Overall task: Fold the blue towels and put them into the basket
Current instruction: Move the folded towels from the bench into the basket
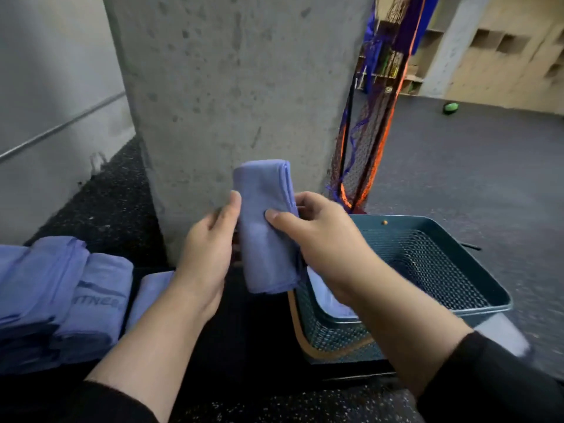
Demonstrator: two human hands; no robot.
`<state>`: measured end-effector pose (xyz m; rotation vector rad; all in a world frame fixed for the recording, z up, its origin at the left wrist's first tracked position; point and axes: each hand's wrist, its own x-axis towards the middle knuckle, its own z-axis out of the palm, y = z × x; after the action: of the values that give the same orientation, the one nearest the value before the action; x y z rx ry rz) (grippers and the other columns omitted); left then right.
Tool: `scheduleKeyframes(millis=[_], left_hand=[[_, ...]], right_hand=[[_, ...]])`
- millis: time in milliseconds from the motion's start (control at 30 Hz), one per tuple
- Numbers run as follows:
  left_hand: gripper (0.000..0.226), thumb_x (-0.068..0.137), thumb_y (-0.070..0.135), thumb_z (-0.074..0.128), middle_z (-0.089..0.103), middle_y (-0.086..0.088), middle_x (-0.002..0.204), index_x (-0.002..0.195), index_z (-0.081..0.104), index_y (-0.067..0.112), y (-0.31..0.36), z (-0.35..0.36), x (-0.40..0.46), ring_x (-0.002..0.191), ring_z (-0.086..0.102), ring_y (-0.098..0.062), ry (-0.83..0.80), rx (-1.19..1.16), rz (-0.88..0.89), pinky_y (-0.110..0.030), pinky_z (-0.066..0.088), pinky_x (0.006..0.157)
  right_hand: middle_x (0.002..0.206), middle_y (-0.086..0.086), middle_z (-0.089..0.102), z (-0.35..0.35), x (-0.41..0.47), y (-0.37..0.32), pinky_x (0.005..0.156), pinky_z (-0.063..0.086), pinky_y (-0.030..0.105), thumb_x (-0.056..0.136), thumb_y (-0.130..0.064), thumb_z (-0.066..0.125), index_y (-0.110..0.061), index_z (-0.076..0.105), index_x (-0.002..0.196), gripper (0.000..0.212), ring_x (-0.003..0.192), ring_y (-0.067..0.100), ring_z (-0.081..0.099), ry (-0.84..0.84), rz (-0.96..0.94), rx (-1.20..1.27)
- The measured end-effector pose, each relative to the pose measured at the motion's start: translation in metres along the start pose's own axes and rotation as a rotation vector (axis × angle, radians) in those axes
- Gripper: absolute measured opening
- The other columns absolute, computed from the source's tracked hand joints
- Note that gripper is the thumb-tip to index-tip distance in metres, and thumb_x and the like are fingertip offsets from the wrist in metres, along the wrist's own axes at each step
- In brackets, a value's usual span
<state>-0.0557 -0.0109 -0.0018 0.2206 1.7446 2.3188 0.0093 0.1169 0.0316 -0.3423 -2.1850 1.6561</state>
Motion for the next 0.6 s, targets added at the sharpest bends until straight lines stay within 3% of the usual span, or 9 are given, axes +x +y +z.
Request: scheduleKeyframes(millis=[133, 200, 300, 333, 400, 467, 600], left_hand=[[0.029, 0.1, 0.043, 0.056, 0.071, 0.0, 0.09, 0.097, 0.068, 0.017, -0.026, 0.023, 0.002, 0.078, 0.068, -0.024, -0.115, 0.367, 0.023, -0.04, 0.056, 0.067], [0.023, 0.1, 0.04, 0.056, 0.071, 0.005, 0.097, 0.106, 0.068, 0.022, -0.04, 0.031, 0.001, 0.084, 0.069, -0.02, -0.176, 0.491, -0.029, -0.04, 0.058, 0.075], [0.043, 0.095, 0.05, 0.06, 0.069, 0.007, 0.112, 0.129, 0.064, 0.024, -0.053, 0.041, 0.003, 0.103, 0.067, -0.016, -0.215, 0.583, -0.044, -0.044, 0.056, 0.094], [0.048, 0.094, 0.052, 0.06, 0.069, 0.008, 0.116, 0.133, 0.062, 0.023, -0.054, 0.043, 0.005, 0.107, 0.065, -0.013, -0.217, 0.594, -0.044, -0.045, 0.055, 0.097], [0.046, 0.095, 0.053, 0.059, 0.071, 0.008, 0.115, 0.127, 0.066, 0.021, -0.057, 0.047, 0.009, 0.108, 0.065, -0.012, -0.231, 0.62, -0.029, -0.046, 0.055, 0.096], [0.042, 0.095, 0.052, 0.057, 0.074, 0.0, 0.103, 0.108, 0.071, 0.015, -0.059, 0.05, 0.01, 0.099, 0.068, -0.018, -0.239, 0.641, 0.011, -0.05, 0.056, 0.091], [0.047, 0.092, 0.054, 0.055, 0.072, -0.012, 0.101, 0.097, 0.069, 0.009, -0.061, 0.052, 0.014, 0.086, 0.067, -0.024, -0.232, 0.662, 0.045, -0.055, 0.056, 0.086]], right_hand=[[0.089, 0.003, 0.077, -0.091, 0.005, -0.003, 0.067, 0.056, 0.029, 0.087, -0.031, 0.076, -0.012, 0.072, 0.099, 0.022, 0.078, 0.014, 0.072, 0.027, 0.018, -0.193], [0.083, 0.001, 0.076, -0.128, 0.01, 0.018, 0.064, 0.055, 0.029, 0.086, -0.037, 0.076, -0.012, 0.073, 0.094, 0.027, 0.073, 0.014, 0.069, 0.016, 0.127, -0.352], [0.081, 0.002, 0.076, -0.159, 0.02, 0.057, 0.072, 0.059, 0.042, 0.08, -0.045, 0.08, -0.013, 0.075, 0.09, 0.033, 0.078, 0.024, 0.073, -0.03, 0.331, -0.536], [0.078, 0.003, 0.075, -0.164, 0.023, 0.068, 0.068, 0.058, 0.041, 0.081, -0.044, 0.08, -0.013, 0.073, 0.086, 0.032, 0.074, 0.024, 0.071, -0.048, 0.376, -0.594], [0.067, 0.004, 0.063, -0.166, 0.03, 0.083, 0.055, 0.048, 0.031, 0.084, -0.044, 0.077, -0.012, 0.067, 0.077, 0.034, 0.061, 0.021, 0.057, -0.082, 0.451, -0.658], [0.067, 0.006, 0.054, -0.161, 0.036, 0.092, 0.048, 0.044, 0.024, 0.088, -0.041, 0.074, -0.011, 0.063, 0.077, 0.035, 0.057, 0.019, 0.05, -0.129, 0.531, -0.628], [0.085, 0.014, 0.061, -0.151, 0.046, 0.108, 0.047, 0.05, 0.023, 0.094, -0.032, 0.069, -0.001, 0.066, 0.102, 0.032, 0.062, 0.02, 0.057, -0.231, 0.654, -0.514]])
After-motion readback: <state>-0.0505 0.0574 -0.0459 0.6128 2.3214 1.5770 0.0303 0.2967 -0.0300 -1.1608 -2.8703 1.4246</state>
